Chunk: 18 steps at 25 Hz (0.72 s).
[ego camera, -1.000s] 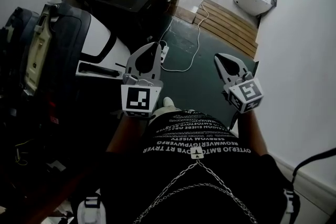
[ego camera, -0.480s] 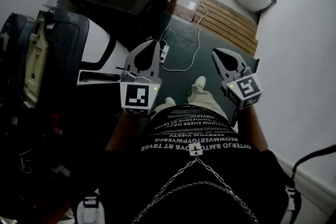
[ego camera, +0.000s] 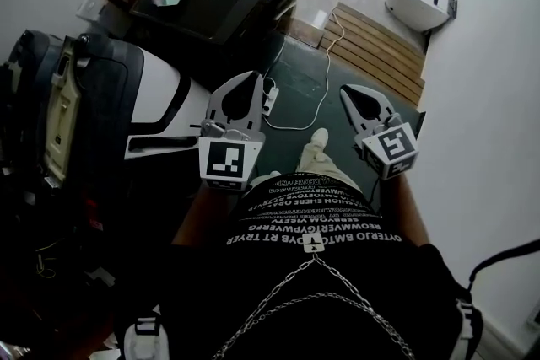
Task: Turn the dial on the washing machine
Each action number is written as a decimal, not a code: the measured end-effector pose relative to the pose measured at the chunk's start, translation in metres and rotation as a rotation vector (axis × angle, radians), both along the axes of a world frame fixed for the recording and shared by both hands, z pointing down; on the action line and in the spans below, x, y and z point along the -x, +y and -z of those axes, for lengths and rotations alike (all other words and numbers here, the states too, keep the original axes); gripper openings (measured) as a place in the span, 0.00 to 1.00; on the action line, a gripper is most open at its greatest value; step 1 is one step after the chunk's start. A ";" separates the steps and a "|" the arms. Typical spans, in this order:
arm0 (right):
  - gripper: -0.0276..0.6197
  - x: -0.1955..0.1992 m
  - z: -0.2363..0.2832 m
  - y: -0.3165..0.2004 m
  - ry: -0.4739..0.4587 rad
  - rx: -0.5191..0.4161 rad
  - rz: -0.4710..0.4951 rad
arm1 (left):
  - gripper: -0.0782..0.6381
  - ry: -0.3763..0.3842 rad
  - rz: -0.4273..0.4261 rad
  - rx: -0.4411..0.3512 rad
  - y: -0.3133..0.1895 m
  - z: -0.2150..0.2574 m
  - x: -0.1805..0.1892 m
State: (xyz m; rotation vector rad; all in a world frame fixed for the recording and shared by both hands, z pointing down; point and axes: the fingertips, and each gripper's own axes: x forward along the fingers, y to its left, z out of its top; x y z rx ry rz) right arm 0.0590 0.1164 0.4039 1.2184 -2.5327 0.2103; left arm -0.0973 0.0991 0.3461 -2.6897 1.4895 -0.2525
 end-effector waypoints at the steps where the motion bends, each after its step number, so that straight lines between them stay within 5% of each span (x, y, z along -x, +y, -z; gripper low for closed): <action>1: 0.04 -0.004 -0.002 -0.009 -0.005 0.004 0.003 | 0.12 -0.002 0.003 0.003 -0.009 0.000 -0.005; 18: 0.04 -0.120 -0.006 -0.139 -0.045 -0.008 0.063 | 0.12 -0.024 0.057 -0.012 -0.142 0.010 -0.129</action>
